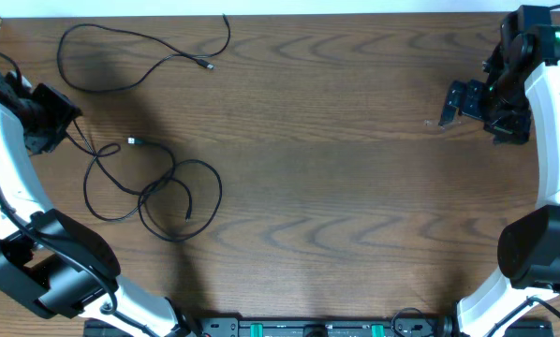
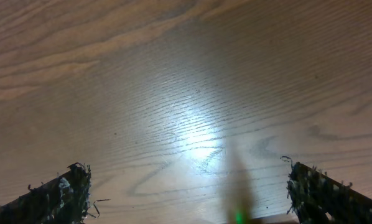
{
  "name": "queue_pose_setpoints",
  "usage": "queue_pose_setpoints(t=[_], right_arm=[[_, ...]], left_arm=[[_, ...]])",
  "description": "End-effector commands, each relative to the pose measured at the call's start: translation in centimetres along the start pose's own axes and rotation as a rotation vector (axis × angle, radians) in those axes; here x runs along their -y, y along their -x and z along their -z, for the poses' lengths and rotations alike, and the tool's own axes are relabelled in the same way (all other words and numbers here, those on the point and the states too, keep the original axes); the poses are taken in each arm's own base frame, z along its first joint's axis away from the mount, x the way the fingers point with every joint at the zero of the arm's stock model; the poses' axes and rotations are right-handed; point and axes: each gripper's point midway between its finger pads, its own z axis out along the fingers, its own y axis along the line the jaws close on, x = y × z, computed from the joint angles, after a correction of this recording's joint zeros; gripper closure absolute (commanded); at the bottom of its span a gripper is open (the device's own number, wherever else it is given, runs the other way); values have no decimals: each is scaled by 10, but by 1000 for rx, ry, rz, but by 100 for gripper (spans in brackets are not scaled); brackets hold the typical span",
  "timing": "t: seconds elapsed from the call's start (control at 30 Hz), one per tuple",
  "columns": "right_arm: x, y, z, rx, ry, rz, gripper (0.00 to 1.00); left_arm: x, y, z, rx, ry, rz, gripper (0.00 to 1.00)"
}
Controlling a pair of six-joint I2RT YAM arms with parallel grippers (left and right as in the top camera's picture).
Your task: Untangle cables
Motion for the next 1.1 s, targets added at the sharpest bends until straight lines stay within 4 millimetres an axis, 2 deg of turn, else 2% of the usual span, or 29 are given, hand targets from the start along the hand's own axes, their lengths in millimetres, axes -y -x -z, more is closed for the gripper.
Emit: queue_pose_setpoints(t=[0.0,0.33,0.43,0.57,0.67,0.77,0.93,1.0,1.07], right_arm=[[-2,0,9,27,7,-8,1],[-2,0,9,27,7,-8,1],[-2,0,9,27,7,-8,1],[-2,0,9,27,7,-8,1],[-2,0,9,27,7,-8,1],[-2,0,9,27,7,-8,1],[-2,0,9,27,7,-8,1],[-2,0,9,27,7,-8,1],[-2,0,9,27,7,-8,1]], left_arm=[[-8,-4,-8,-30,28,14,43],[-22,-30,-20,-122,70,34,43],[-48,-37,-27,-128,195,40,43],[-97,-54,-36,-137,411,134,43],[-114,-72,-48,-183,438,176,43],[-124,-81,-52,-207,451,193,43],[-128,-84,-50,-215,447,257,43],[-119,-86,-51,-234,380,280,44],[-100,-86,-51,-256,260,282,44]])
